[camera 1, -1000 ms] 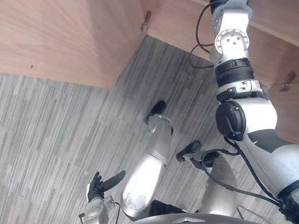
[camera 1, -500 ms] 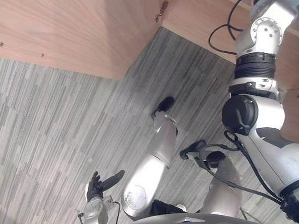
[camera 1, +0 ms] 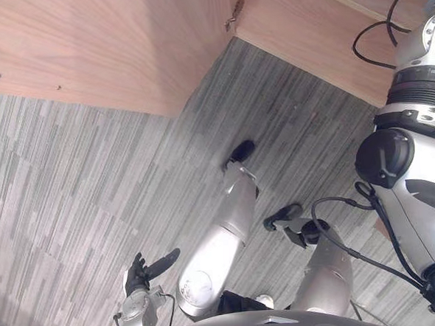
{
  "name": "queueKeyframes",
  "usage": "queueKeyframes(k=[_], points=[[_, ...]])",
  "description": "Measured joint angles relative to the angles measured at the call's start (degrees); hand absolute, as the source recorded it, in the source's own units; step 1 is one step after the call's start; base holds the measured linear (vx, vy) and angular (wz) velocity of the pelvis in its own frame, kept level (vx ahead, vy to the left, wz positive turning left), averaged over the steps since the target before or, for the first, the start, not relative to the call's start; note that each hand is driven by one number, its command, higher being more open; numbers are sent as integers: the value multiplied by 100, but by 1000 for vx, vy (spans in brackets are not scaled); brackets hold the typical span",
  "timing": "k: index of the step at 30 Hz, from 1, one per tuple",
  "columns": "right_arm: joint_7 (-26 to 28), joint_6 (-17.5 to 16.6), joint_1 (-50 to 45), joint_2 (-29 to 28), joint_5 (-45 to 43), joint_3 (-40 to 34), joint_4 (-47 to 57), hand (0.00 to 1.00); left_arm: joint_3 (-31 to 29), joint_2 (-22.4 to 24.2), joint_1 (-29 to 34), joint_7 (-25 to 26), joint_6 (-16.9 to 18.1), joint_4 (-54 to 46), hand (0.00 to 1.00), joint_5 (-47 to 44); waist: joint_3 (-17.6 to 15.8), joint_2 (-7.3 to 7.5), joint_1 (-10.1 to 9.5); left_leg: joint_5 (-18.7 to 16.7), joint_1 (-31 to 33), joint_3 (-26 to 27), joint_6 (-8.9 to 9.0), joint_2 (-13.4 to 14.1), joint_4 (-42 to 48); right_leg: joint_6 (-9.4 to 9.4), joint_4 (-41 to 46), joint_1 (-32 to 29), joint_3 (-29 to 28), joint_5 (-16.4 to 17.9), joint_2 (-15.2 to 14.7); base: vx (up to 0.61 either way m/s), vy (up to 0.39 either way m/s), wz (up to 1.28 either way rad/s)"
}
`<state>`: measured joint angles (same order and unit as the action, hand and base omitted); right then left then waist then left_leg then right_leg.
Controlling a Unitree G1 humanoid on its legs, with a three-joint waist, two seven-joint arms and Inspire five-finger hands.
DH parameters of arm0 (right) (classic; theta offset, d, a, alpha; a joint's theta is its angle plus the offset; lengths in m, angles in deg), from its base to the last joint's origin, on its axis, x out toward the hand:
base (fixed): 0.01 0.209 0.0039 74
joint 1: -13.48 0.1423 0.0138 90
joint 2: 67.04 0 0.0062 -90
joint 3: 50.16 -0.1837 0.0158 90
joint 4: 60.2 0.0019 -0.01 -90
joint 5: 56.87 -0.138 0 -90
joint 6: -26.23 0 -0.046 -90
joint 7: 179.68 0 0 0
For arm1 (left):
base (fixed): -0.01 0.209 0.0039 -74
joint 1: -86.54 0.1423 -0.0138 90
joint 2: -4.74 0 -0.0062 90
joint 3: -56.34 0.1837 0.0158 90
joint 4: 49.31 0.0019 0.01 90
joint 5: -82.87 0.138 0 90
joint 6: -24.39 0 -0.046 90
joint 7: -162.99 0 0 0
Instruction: Walk over to the cabinet, pick up the folder, carry it to the office cabinet, place the folder inside the office cabinet, then close the office cabinet door
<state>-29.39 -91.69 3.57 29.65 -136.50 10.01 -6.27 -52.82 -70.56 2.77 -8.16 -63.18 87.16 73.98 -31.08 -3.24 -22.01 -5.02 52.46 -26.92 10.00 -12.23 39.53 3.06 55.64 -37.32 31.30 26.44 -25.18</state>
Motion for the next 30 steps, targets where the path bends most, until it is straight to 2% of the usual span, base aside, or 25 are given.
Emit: queueKeyframes(k=[1,2,8,12,24,26,30], points=[[0,36,3,21,5,78,-20,0,-30,12,0,11,1,32,100,0,0,0,31,3,0,7,-4,3,-8,3,-14,0,-2,-2,0,9,-4,-3],[0,97,4,52,10,163,-32,100,-59,37,0,28,0,38,100,-1,0,0,52,6,0,20,-7,14,-24,11,-37,-1,-4,-6,4,11,-4,-4],[0,298,255,217,40,712,-427,100,-218,147,0,49,2,33,100,-15,-2,3,177,19,-1,67,-18,56,-68,27,-119,-8,-13,-16,25,3,-3,-1],[24,309,351,228,42,857,-426,100,-227,147,0,50,5,31,100,-29,-2,5,224,19,-10,88,-18,69,-73,36,-126,-7,-28,-21,30,-1,-2,-1],[84,188,492,222,-9,739,-425,100,-428,144,2,67,1,25,100,-44,-1,10,281,83,-169,138,-58,80,-206,74,-225,130,-45,-92,18,-1,-1,0],[83,135,488,213,-9,492,-425,100,-440,140,3,72,0,39,100,-45,0,11,281,137,-370,134,-106,93,-384,59,-361,323,-3,-131,23,-1,-18,7],[104,132,489,214,-4,454,-424,100,-449,138,7,74,3,68,100,-45,14,31,315,175,-632,174,-161,136,-581,58,-605,574,5,-223,64,9,-7,-4]])
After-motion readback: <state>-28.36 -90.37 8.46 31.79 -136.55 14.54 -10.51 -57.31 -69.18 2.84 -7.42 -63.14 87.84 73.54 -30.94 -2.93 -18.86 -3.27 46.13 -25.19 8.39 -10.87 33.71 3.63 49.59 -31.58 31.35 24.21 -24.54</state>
